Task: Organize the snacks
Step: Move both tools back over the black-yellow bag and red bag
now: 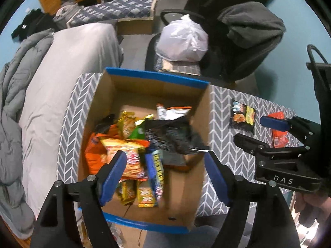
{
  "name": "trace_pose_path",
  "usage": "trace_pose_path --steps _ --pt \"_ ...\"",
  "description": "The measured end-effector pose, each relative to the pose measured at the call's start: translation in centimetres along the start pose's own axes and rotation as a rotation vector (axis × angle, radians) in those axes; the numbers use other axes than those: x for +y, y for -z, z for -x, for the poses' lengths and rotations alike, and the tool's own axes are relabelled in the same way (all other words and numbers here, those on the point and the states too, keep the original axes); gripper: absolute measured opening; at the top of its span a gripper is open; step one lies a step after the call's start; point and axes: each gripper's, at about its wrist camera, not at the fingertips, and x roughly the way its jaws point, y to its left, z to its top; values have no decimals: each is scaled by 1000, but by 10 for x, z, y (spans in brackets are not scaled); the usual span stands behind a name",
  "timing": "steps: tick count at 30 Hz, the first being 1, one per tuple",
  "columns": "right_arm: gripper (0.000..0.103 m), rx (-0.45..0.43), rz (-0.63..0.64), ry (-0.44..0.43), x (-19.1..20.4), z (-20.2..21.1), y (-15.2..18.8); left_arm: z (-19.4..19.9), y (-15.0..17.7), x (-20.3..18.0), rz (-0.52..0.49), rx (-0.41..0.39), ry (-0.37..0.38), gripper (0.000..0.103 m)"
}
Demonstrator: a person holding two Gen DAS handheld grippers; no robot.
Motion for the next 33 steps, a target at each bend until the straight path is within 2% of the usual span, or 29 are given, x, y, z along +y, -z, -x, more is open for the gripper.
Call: trace_pose_path --steps 17,24,30,33 --pt "75 21 -232 97 -141 25 71 -19 -19 -131 -241 18 44 80" --pt "75 39 -300 120 -200 27 93 -43 -29 -166 -325 46 53 80" --pt "75 63 -356 118 -243 15 104 -73 -43 -184 -425 63 38 80" --pt "75 74 -379 123 -262 7 108 -90 -50 -192 -477 95 31 80"
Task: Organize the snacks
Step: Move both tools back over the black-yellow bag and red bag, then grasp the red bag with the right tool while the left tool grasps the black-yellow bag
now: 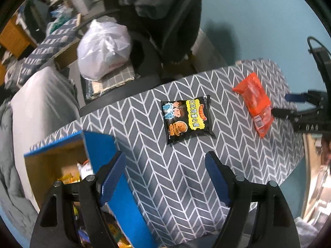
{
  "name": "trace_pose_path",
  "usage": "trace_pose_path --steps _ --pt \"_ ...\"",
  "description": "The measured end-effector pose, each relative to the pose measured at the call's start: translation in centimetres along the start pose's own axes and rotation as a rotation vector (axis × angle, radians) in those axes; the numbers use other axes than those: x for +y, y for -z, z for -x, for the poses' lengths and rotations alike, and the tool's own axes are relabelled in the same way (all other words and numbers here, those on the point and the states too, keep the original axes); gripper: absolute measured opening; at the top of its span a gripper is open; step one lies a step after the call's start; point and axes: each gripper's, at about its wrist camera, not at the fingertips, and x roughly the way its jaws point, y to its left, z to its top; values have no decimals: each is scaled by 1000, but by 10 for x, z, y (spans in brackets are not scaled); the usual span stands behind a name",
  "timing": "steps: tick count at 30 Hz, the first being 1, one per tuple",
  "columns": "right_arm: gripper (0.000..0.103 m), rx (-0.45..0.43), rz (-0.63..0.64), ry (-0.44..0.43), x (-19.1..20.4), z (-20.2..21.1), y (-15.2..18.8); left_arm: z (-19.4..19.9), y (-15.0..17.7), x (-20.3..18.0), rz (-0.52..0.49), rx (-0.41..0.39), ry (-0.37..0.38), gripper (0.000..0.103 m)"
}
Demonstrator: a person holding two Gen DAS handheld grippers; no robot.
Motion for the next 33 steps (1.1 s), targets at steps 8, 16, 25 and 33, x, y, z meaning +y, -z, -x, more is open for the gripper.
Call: trace_pose_path --steps 8,16,25,33 --pt "75 43 -64 16 -34 -41 -11 -47 -25 -9 5 83 44 80" --pt "75 72 -109 -55 -45 -72 -17 -80 -43 -23 65 82 71 80" --pt "76 107 -97 -19 -35 -93 -25 -100 -60 -34 107 129 121 81" --pt "76 103 -79 56 -26 -105 -23 -129 -66 -36 139 208 125 81"
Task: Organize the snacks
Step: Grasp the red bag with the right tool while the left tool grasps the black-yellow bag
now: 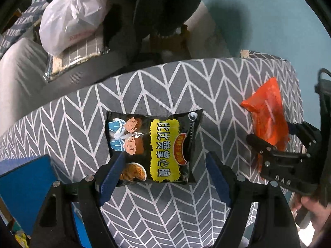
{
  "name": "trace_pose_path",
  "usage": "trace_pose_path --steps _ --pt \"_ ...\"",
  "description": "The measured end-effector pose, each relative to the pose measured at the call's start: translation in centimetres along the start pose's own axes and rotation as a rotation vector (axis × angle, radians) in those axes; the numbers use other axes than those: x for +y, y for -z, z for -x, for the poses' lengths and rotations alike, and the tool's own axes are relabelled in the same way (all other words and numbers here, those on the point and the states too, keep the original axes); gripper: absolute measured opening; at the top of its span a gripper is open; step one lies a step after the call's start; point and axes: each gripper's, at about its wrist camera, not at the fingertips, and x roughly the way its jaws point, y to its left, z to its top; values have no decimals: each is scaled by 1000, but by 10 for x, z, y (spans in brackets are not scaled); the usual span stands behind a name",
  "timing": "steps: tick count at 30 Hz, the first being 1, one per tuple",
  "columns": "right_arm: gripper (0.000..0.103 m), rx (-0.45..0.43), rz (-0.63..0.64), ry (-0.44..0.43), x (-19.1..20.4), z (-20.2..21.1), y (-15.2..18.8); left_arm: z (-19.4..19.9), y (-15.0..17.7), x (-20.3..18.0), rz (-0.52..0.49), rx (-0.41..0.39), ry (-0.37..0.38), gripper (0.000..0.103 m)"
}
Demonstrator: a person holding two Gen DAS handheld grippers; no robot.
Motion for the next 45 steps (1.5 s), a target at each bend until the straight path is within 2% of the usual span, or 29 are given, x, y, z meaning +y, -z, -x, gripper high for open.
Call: trace_pose_path --steps 4,11,14,15,17,18,20,29,35,39,41,45 --pt "76 -14 16 49 8 -2 3 -7 -3 0 18 2 -7 88" --pt "76 -27 -10 40 6 0 4 -14 -6 -2 41 -10 -24 93" --pt "64 -30 -17 41 5 5 9 -15 -3 -4 18 -24 -48 91" --pt "60 -33 -19 36 5 7 9 -14 -1 -6 9 -31 -61 88" --pt "58 -33 -26 20 4 8 11 -12 3 -10 -22 -51 -115 73" --pt "57 -34 -26 15 3 9 12 -11 6 -12 -45 -61 -133 70" --pt "56 -33 -30 1 3 10 13 -9 9 -12 -60 -67 -112 57" --pt "54 -45 -33 -39 5 22 30 2 22 -4 -39 -85 -77 39" --pt "54 -46 -33 -58 10 35 40 10 32 -3 -23 -83 -61 33" --pt "54 -56 -22 -70 18 44 45 18 42 -2 -9 -89 -52 24" --pt "54 -59 -8 -76 23 48 48 21 49 0 0 -85 -39 13" --pt "54 -58 14 -85 33 50 52 26 62 6 28 -85 -18 10"
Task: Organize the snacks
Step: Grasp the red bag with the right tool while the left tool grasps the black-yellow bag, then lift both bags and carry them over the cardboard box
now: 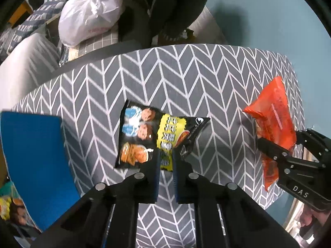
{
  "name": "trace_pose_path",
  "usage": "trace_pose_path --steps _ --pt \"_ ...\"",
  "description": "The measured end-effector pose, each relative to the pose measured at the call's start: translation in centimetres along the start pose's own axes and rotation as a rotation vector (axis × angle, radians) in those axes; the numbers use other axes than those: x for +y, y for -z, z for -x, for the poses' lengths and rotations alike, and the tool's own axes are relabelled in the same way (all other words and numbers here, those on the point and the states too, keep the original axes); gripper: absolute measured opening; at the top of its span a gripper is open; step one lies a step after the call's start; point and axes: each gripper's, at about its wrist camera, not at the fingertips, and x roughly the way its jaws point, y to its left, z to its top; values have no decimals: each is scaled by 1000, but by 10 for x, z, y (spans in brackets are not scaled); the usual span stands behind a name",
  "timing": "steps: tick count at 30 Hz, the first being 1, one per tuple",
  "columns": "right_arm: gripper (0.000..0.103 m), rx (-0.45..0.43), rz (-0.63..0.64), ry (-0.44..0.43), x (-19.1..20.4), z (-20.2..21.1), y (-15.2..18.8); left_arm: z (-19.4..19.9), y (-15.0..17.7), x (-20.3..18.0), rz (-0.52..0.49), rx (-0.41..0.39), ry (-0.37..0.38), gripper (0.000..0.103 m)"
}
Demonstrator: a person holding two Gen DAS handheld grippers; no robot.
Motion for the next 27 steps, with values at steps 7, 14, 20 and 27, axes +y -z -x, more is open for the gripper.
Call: trace_pose_path --steps 7,14,20,27 --pt "54 10 48 -45 16 0 5 6 23 11 -7 15 8 18" --pt "54 9 45 -61 21 0 14 13 29 34 118 -26 40 81" --pt "54 18 34 -69 17 -1 24 3 16 49 186 9 119 81" --pt "54 25 8 -65 9 -2 28 -19 -5 34 75 37 60 81"
